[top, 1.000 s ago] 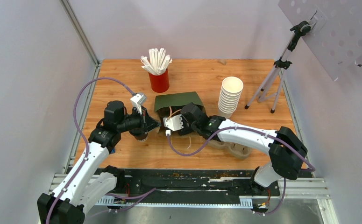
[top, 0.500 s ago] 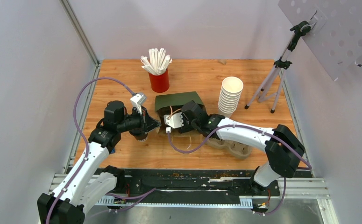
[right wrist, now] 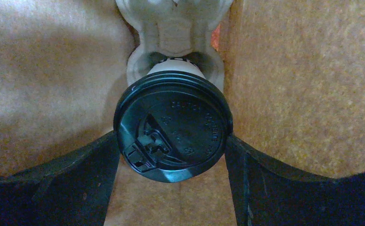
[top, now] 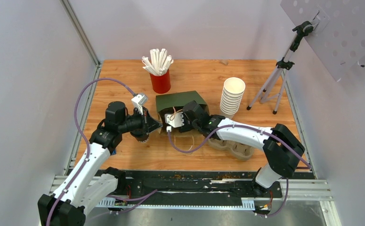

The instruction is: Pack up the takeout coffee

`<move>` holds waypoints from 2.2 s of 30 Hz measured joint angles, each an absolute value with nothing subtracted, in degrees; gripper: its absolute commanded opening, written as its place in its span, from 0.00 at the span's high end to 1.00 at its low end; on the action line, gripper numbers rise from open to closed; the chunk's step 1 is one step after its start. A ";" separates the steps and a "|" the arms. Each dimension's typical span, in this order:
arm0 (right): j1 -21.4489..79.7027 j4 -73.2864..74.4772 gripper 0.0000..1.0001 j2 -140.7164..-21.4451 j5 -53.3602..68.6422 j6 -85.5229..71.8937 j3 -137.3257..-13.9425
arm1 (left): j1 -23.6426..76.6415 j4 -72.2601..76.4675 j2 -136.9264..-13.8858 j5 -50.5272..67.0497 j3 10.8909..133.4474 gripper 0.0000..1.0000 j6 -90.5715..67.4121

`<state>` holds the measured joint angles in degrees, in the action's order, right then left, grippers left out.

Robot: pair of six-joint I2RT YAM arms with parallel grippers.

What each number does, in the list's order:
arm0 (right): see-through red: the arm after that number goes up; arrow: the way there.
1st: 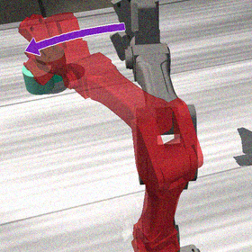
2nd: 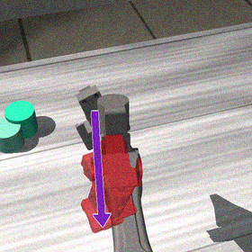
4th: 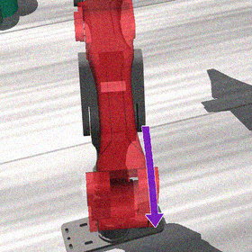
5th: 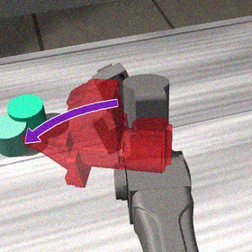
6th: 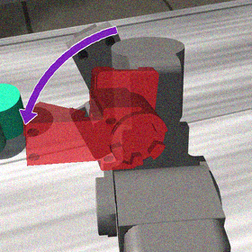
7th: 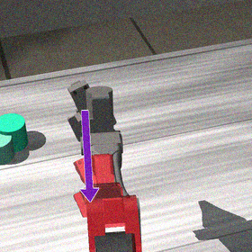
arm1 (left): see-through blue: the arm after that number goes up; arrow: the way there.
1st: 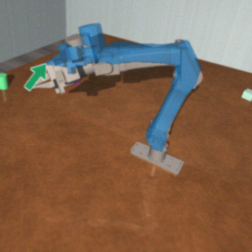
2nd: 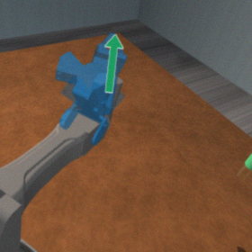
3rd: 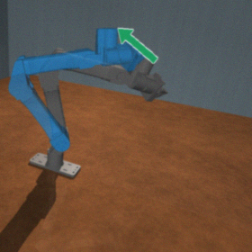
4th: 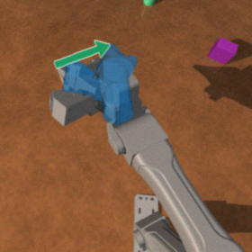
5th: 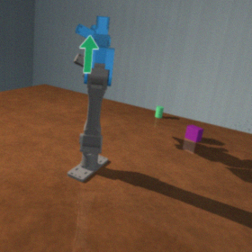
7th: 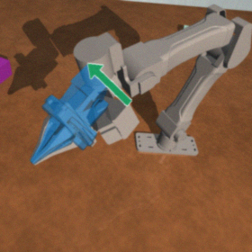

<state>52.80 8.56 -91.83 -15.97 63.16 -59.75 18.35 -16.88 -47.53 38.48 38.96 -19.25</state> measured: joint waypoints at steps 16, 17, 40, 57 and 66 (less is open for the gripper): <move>51.77 6.35 0.13 -91.83 -15.90 63.05 -58.63 | 18.35 -15.59 -49.50 38.74 38.96 1.00 -20.18; 51.77 6.39 0.12 -91.83 -15.90 63.05 -58.63 | 18.35 -15.51 -49.56 38.74 38.96 1.00 -20.25; 51.77 13.13 0.04 -89.69 -15.92 61.71 -60.66 | 18.39 -15.62 -50.61 38.17 40.77 1.00 -20.78; 52.45 23.83 0.00 -86.13 -13.30 59.92 -64.14 | 18.39 -15.57 -52.27 37.47 42.85 1.00 -23.22; 52.49 30.06 0.10 -84.75 -9.78 58.67 -67.55 | 18.39 -17.56 -53.08 37.08 45.39 1.00 -25.47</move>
<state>52.49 30.06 -84.75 -9.78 58.67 -67.55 18.39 -17.56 -53.08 37.08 45.39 -25.47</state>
